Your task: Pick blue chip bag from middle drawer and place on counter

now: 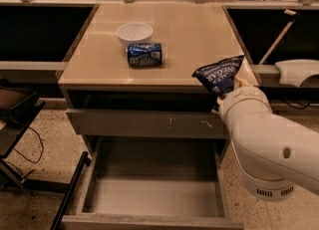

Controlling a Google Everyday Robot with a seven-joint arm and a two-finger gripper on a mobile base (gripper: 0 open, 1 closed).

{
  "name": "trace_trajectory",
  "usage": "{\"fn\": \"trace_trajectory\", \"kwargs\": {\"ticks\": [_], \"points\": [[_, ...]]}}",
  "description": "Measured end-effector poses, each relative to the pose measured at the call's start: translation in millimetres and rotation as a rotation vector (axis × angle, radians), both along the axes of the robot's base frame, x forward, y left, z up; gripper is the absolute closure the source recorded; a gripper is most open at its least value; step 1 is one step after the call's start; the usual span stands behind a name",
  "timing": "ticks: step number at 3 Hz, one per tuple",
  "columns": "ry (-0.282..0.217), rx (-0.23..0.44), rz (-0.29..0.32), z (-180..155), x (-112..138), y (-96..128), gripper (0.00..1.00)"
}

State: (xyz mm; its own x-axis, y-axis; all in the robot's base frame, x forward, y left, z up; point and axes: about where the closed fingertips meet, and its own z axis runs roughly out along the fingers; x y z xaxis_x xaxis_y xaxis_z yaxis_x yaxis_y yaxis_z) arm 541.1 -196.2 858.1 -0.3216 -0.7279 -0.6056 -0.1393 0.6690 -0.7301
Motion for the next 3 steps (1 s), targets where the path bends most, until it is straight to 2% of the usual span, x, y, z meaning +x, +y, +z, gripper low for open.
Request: {"fn": "trace_trajectory", "kwargs": {"ticks": [1, 2, 3], "points": [[-0.056, -0.046, 0.007, 49.2, 30.5, 7.0, 1.00], [-0.111, -0.118, 0.044, 106.1, 78.9, 33.7, 1.00], [-0.123, -0.142, 0.092, 140.5, 128.5, 57.4, 1.00]]}}
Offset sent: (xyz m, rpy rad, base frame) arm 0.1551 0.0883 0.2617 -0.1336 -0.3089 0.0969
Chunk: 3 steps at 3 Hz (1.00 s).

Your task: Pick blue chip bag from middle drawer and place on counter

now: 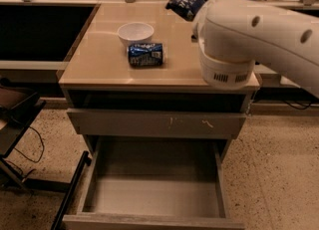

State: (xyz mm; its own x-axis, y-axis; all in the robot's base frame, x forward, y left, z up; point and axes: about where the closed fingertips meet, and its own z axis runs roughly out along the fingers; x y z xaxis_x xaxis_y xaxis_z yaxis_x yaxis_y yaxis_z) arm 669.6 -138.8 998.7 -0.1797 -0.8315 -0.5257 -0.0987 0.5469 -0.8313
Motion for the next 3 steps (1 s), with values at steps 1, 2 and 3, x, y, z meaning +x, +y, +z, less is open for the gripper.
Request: {"fn": "trace_trajectory", "kwargs": {"ticks": [1, 2, 3], "points": [[0.053, 0.018, -0.013, -17.3, 42.7, -14.5, 1.00], [0.131, 0.047, -0.050, -58.9, 73.1, -38.9, 1.00], [0.199, 0.073, -0.089, -94.9, 92.5, -59.3, 1.00]]}}
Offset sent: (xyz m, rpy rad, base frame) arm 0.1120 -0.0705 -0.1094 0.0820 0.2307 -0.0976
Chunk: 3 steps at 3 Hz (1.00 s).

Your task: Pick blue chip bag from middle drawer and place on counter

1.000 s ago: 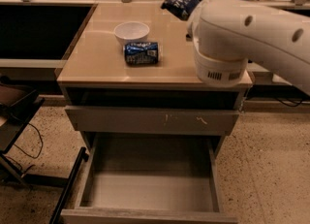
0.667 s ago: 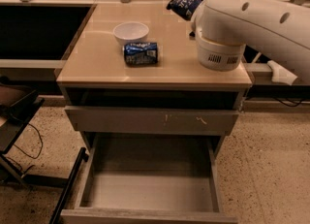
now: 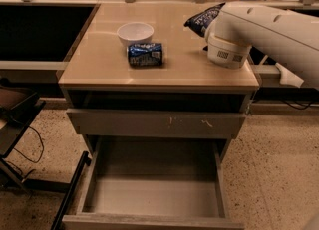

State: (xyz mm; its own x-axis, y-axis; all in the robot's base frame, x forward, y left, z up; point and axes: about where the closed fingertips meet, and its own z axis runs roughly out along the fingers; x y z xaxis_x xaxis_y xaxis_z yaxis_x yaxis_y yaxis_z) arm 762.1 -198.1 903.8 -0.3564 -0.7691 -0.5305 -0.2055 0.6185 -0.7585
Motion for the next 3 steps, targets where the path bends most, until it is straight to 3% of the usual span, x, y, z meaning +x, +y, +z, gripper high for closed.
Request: {"fn": "trace_trajectory", "kwargs": {"ticks": [1, 2, 3], "points": [[0.043, 0.029, 0.002, -26.0, 9.4, -6.6, 1.00], [0.049, 0.035, 0.004, -29.8, 10.3, -5.7, 0.83], [0.049, 0.035, 0.004, -29.8, 10.3, -5.7, 0.59]]}}
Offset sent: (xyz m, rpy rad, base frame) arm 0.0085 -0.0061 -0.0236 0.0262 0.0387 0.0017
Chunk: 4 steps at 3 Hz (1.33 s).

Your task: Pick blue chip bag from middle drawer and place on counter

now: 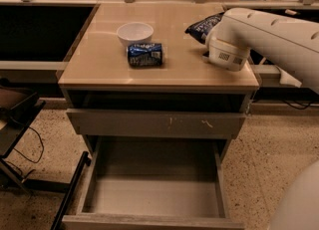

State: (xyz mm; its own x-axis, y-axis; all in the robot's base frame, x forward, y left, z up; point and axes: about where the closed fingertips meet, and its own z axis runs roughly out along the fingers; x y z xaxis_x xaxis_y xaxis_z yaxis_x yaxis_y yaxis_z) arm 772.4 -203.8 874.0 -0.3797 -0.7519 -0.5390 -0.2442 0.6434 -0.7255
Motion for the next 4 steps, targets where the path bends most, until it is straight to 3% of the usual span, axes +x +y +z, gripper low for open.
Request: {"fn": "trace_trajectory", "kwargs": {"ticks": [2, 3, 4], "points": [[0.000, 0.000, 0.000, 0.0, 0.0, 0.0, 0.13], [0.000, 0.000, 0.000, 0.0, 0.0, 0.0, 0.00], [0.000, 0.000, 0.000, 0.1, 0.0, 0.0, 0.00]]}}
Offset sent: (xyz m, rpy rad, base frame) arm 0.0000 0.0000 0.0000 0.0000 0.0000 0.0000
